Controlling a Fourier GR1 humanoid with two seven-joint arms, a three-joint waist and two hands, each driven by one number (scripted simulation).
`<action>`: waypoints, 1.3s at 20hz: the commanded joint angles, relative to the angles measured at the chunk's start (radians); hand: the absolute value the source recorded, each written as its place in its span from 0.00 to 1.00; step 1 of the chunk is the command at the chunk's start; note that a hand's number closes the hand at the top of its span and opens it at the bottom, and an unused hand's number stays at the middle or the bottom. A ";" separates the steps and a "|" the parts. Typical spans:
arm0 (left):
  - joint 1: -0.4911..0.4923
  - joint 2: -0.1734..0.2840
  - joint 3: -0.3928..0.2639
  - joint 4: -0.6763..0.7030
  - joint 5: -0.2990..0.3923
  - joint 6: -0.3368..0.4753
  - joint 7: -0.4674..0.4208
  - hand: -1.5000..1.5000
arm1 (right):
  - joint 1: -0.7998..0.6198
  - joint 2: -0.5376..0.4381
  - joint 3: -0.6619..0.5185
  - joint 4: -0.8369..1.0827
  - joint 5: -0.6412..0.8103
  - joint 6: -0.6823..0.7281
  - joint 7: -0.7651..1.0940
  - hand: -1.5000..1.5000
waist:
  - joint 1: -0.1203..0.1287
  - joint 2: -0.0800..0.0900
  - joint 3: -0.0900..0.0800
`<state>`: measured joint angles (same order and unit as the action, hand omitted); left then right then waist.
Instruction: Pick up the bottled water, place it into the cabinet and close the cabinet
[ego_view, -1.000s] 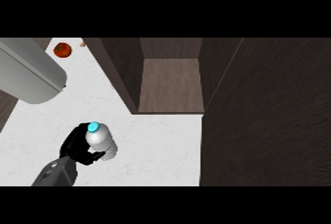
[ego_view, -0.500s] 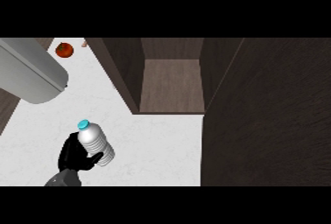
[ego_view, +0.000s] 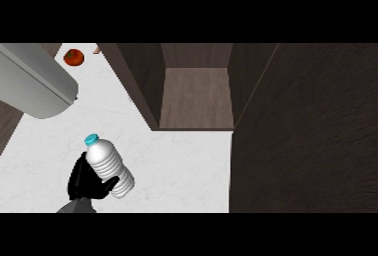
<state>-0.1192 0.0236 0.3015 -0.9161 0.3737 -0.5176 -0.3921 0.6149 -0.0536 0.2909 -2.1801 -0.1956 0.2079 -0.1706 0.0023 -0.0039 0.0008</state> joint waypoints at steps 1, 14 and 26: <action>0.070 -0.022 -0.129 -0.204 0.087 0.104 0.112 1.00 | -0.011 0.029 0.074 -0.022 0.050 -0.043 0.032 0.00 | 0.001 -0.001 0.000; -0.063 -0.024 -0.449 -0.479 0.089 0.567 0.198 1.00 | -0.013 0.007 0.068 0.039 0.039 -0.029 -0.030 0.00 | -0.009 0.002 -0.001; -0.452 -0.023 -0.587 -0.233 0.045 0.905 0.168 1.00 | -0.055 -0.003 0.024 0.074 -0.028 -0.022 -0.034 0.00 | -0.026 0.006 -0.001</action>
<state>-0.4224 0.0093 -0.2390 -1.2653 0.4287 0.3148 -0.1948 0.5708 -0.0710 0.2989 -2.1271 -0.2392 0.1906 -0.1802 -0.0105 -0.0023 -0.0011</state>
